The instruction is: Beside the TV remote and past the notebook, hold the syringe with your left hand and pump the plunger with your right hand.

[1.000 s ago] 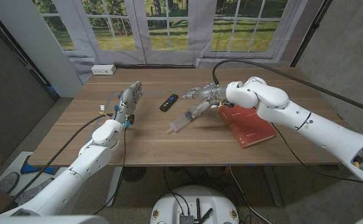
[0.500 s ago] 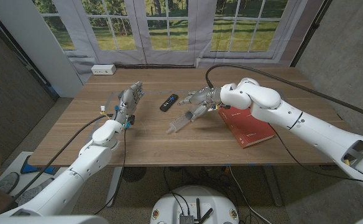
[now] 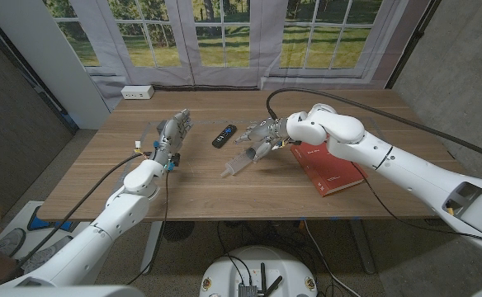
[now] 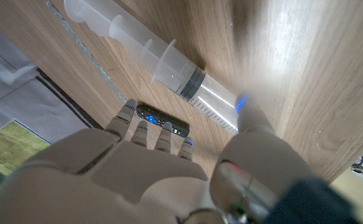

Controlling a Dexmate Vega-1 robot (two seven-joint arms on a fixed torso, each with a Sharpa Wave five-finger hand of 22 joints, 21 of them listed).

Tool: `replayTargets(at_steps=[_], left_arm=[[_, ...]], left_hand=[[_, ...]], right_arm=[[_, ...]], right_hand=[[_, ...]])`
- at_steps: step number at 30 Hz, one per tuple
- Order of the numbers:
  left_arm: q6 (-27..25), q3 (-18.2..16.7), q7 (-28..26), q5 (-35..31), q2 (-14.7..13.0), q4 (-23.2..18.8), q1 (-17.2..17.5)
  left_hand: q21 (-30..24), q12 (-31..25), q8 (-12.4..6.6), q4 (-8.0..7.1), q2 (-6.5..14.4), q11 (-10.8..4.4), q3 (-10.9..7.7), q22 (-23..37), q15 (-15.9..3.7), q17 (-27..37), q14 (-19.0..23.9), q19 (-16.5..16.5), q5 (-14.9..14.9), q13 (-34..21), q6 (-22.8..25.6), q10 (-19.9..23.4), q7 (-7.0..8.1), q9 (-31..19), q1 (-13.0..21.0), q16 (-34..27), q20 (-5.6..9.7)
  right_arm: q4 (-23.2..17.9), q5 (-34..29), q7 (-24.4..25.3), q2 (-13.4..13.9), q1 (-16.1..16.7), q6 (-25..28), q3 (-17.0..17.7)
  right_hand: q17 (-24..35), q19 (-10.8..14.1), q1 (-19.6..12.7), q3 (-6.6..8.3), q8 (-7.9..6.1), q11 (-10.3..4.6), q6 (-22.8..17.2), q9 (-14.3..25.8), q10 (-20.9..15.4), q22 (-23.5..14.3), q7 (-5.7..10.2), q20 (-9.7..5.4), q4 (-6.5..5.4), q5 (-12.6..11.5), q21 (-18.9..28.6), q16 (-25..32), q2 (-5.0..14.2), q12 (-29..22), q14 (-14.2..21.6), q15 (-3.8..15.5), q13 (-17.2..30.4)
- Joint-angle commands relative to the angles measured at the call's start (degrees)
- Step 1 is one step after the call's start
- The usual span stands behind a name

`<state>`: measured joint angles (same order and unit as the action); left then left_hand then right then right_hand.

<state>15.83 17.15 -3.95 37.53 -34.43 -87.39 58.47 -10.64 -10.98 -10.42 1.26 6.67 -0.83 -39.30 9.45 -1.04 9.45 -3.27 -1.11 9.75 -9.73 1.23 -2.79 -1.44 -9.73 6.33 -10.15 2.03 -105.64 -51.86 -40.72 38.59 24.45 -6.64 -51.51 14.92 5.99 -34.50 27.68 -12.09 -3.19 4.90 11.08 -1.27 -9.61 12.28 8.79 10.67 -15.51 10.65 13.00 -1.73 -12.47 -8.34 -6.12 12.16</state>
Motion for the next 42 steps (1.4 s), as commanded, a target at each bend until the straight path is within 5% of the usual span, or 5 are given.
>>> replayTargets(at_steps=[1, 23, 42], left_arm=[[0.02, 0.12, -0.25, 0.16, 0.23, -0.34, 0.51], [0.77, 0.35, 0.33, 0.63, 1.03, 0.73, 0.40], [1.23, 0.65, 0.88, 0.73, 1.66, 2.01, -0.42]], left_hand=[[-0.24, 0.00, -0.09, -0.10, 4.00, -0.18, -0.19, 0.30, 0.21, 0.21, 0.19, -0.21, 0.16, -0.25, 0.58, 0.21, 0.17, -0.32, 0.73, -0.21, 0.88], [-0.29, 0.01, -0.11, -0.28, 4.04, -0.14, -0.23, 0.30, 0.25, 0.21, 0.32, -0.35, 0.18, -0.26, 0.78, 0.39, 0.22, -0.34, 0.73, -0.19, 0.93], [-0.34, 0.02, -0.14, -0.48, 4.09, -0.24, -0.31, 0.30, 0.31, 0.21, 0.48, -0.51, 0.20, -0.26, 0.98, 0.49, 0.35, -0.35, 0.73, -0.20, 0.88]], right_arm=[[2.35, -1.04, -0.55, -1.69, -1.63, -1.55, -1.53], [7.76, -4.10, 1.26, -4.49, -4.26, -4.24, -4.92], [11.60, -2.92, -2.19, -6.81, -7.22, -4.35, -7.31]], right_hand=[[0.00, 0.41, -1.53, 0.69, -0.68, -0.41, -1.10, 0.13, -1.34, -0.05, 0.12, -0.29, -0.07, 0.16, 0.31, 0.51, -0.29, -0.54, 0.73, 0.26, 0.20], [-0.07, 3.25, -6.26, 1.74, -2.53, -2.98, -6.61, 0.24, -6.55, -0.04, 0.21, -2.24, -0.25, 1.35, 0.71, 2.12, -0.99, -1.57, 4.56, 2.88, 0.19], [-0.06, 3.23, -7.21, 1.76, -2.34, -2.77, -6.73, 0.21, -6.49, -0.05, 0.32, -2.45, -0.42, 1.82, 0.46, 2.03, -1.39, -1.17, 4.32, 2.71, 0.17]])
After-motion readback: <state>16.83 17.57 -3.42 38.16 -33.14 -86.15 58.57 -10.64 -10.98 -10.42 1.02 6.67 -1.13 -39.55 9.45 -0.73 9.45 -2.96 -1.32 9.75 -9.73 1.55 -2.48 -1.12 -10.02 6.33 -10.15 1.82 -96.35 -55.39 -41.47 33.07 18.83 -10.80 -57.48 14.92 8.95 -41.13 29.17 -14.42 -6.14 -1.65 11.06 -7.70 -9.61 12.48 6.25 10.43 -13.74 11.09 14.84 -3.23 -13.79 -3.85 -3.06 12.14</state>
